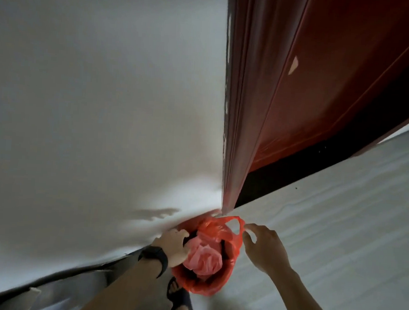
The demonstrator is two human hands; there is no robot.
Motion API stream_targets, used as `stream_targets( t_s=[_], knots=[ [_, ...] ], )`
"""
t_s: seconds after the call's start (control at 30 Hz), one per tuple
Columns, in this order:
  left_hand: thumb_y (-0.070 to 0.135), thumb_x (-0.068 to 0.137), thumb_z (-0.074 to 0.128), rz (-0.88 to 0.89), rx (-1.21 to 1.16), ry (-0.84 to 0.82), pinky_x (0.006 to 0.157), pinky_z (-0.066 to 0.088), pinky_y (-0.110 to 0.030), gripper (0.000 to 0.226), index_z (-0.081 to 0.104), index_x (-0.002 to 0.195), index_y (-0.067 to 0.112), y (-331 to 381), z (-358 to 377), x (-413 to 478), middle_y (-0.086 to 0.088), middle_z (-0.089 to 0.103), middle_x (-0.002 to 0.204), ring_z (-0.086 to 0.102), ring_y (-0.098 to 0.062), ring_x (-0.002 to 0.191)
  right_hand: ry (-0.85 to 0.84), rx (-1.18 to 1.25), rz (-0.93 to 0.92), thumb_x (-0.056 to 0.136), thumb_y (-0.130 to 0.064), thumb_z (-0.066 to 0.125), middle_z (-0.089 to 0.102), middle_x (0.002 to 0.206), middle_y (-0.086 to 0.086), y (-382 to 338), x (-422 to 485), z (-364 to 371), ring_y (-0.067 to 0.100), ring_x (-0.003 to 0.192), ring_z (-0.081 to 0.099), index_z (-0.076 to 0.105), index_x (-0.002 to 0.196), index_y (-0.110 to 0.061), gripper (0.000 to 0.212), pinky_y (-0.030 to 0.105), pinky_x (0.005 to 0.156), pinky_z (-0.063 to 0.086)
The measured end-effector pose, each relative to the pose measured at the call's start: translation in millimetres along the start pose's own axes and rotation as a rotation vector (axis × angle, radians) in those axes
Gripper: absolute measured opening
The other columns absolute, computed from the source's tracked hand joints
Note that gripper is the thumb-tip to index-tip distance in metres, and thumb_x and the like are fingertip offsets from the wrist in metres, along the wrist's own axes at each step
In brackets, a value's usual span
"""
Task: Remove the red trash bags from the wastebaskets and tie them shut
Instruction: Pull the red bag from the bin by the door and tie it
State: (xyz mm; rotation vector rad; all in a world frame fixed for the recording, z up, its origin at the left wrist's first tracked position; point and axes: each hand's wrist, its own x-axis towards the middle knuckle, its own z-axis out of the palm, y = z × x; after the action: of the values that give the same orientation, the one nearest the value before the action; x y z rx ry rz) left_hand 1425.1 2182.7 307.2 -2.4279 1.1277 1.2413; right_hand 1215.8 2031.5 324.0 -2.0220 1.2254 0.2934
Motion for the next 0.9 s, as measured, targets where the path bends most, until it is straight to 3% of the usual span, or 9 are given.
stream_targets(
  t_s=[0.1,0.23,0.3,0.4,0.47,0.57,0.73,0.83,0.9],
  knots=[
    [0.056,0.076,0.029,-0.087,-0.046,-0.015,0.094,0.049,-0.041,0.07,0.041,0.138,0.024,-27.3,50.0,63.1,-0.006,0.053,0.136,0.056,-0.027,0.116,0.01,-0.01,0.008,0.098,-0.042,0.046,0.065,0.128,-0.002,30.7,49.7,52.9,0.021,0.118,0.059,0.061,0.129,-0.031,0.036,0.035,0.098,0.048],
    [0.04,0.09,0.049,-0.241,-0.189,0.061,0.078,0.05,-0.034,0.069,0.02,0.149,0.017,-58.6,117.0,131.2,-0.013,0.048,0.136,0.06,-0.031,0.107,0.006,-0.014,0.024,0.097,-0.045,0.047,0.061,0.133,0.001,77.4,117.0,139.9,0.025,0.118,0.058,0.061,0.129,-0.03,0.038,0.037,0.1,0.047],
    [0.036,0.093,0.05,-0.309,-0.271,0.146,0.082,0.051,-0.036,0.072,0.014,0.151,0.013,-78.2,147.9,162.2,-0.017,0.049,0.134,0.059,-0.034,0.108,0.013,0.014,0.045,0.097,-0.047,0.047,0.054,0.141,0.004,96.5,143.2,179.7,0.032,0.121,0.056,0.058,0.132,-0.03,0.04,0.041,0.103,0.044],
    [0.027,0.094,0.051,-0.313,-0.431,0.19,0.07,0.051,-0.036,0.052,0.031,0.138,0.011,-104.1,194.4,199.5,-0.009,0.063,0.102,0.063,-0.029,0.084,0.047,0.12,0.129,0.096,-0.054,0.047,0.038,0.151,0.01,122.2,180.2,236.4,0.043,0.121,0.055,0.049,0.14,-0.029,0.051,0.05,0.103,0.045],
    [0.022,0.095,0.051,-0.295,-0.494,0.234,0.056,0.043,-0.032,0.031,0.042,0.122,0.011,-116.3,212.8,214.1,-0.001,0.058,0.081,0.056,-0.021,0.068,0.103,0.232,0.196,0.094,-0.058,0.048,0.032,0.153,0.015,131.4,200.0,260.3,0.047,0.123,0.053,0.039,0.146,-0.027,0.061,0.053,0.104,0.042],
    [0.025,0.095,0.051,-0.248,-0.502,0.365,0.059,0.035,-0.031,0.019,0.05,0.112,0.017,-131.6,229.5,232.6,0.005,0.055,0.08,0.051,-0.02,0.069,0.134,0.436,0.302,0.092,-0.059,0.051,0.034,0.151,0.022,141.1,224.4,284.1,0.045,0.132,0.043,0.034,0.149,-0.025,0.068,0.051,0.108,0.036],
    [0.026,0.088,0.053,-0.194,-0.518,0.443,0.061,0.042,-0.03,0.011,0.061,0.092,0.02,-145.4,243.5,253.8,0.0,0.066,0.084,0.054,-0.012,0.066,0.172,0.723,0.405,0.078,-0.046,0.071,0.059,0.13,0.018,151.0,264.7,298.6,0.039,0.118,0.058,0.041,0.143,-0.012,0.079,0.05,0.102,0.048],
    [0.026,0.086,0.054,-0.171,-0.477,0.507,0.061,0.043,-0.031,0.009,0.059,0.086,0.019,-148.5,248.4,261.1,0.003,0.062,0.078,0.057,-0.018,0.068,0.244,0.704,0.293,0.087,-0.031,0.067,0.069,0.089,0.014,150.9,275.5,297.8,0.035,0.092,0.066,0.07,0.096,-0.011,0.022,0.046,0.087,0.055],
    [0.027,0.086,0.056,-0.15,-0.474,0.519,0.063,0.039,-0.029,0.007,0.058,0.088,0.021,-151.6,247.6,266.6,0.003,0.06,0.079,0.055,-0.019,0.071,0.308,0.757,0.231,0.09,-0.028,0.059,0.064,0.065,0.004,144.6,272.1,289.6,0.028,0.07,0.062,0.072,0.075,-0.018,0.022,0.036,0.067,0.051]
  ],
)
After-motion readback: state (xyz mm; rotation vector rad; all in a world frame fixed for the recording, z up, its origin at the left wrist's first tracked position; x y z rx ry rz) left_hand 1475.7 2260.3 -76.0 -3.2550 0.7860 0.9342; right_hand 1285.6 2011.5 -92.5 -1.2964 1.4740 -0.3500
